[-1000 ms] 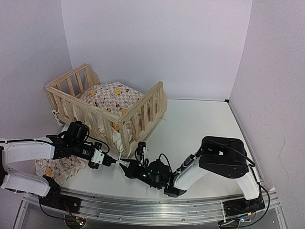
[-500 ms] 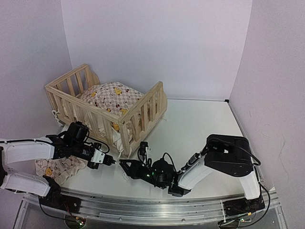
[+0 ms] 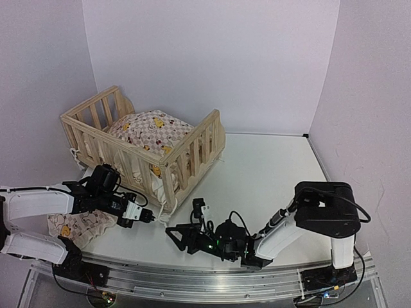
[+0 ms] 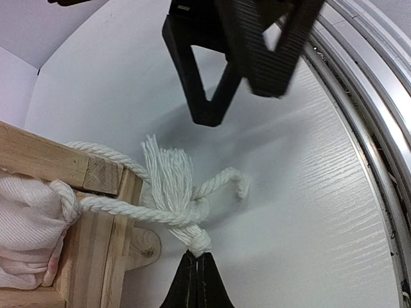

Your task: Set up the pet bed

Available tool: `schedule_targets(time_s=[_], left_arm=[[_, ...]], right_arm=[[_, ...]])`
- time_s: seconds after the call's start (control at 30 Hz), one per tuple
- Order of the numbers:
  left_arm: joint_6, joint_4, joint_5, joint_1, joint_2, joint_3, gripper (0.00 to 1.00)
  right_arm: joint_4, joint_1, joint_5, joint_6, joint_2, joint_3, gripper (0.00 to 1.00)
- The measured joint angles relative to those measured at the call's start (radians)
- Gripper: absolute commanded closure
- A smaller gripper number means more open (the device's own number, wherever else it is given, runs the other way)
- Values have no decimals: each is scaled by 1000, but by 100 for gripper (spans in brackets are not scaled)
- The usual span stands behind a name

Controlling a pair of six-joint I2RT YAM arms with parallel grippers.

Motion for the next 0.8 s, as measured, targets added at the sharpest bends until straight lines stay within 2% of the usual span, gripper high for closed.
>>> schedule_targets(time_s=[0.2, 0.33, 0.53, 0.8], left_arm=[[0, 0, -1, 0, 2, 0, 100], [0, 0, -1, 0, 3, 1, 100], [0, -1, -1, 0, 6, 7, 100], [0, -2, -1, 0, 6, 7, 100]], right_arm=[[-14, 52, 26, -244, 103, 84, 36], [-13, 51, 77, -345, 167, 123, 41], [-10, 44, 125, -397, 246, 190, 44], [6, 38, 179, -424, 250, 182, 47]])
